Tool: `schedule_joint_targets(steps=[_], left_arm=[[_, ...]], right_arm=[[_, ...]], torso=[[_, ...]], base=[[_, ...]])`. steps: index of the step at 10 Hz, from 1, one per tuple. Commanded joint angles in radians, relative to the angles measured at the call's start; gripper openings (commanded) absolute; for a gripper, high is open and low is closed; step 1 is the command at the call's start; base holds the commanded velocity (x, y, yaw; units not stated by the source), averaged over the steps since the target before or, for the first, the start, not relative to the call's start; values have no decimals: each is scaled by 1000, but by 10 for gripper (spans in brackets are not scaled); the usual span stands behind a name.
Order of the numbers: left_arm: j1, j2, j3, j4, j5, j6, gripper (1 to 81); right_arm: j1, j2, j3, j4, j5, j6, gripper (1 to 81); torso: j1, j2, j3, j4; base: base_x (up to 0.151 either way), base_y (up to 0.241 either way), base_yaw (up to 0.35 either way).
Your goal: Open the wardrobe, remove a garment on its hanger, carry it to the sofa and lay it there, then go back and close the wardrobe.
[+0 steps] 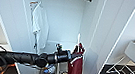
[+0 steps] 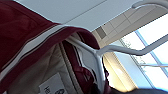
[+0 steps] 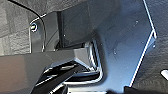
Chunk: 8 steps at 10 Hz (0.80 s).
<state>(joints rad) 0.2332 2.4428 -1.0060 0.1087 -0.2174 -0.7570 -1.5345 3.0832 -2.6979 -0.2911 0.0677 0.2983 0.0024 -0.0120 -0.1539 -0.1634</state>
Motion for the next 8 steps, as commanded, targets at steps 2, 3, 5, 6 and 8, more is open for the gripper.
schedule_joint_targets(steps=[2,3,5,6,8], left_arm=[[-169,-33,49,54,-88,16,10],[-165,-33,49,55,-88,16,10],[-159,-31,49,54,-89,16,10],[-157,-34,49,52,-92,16,10],[-151,-33,49,52,-100,16,10]], right_arm=[[32,4,9,-8,-52,-4,811],[32,4,7,-8,-52,-4,811],[32,4,7,-8,-51,-4,811],[33,4,9,-8,-52,-4,811],[32,4,7,-8,-51,-4,811]], torso=[[0,0,0,0],[0,0,0,0],[0,0,0,0],[0,0,0,0],[0,0,0,0]], base=[[0,0,0],[0,0,0],[0,0,0],[0,0,0],[0,0,0]])
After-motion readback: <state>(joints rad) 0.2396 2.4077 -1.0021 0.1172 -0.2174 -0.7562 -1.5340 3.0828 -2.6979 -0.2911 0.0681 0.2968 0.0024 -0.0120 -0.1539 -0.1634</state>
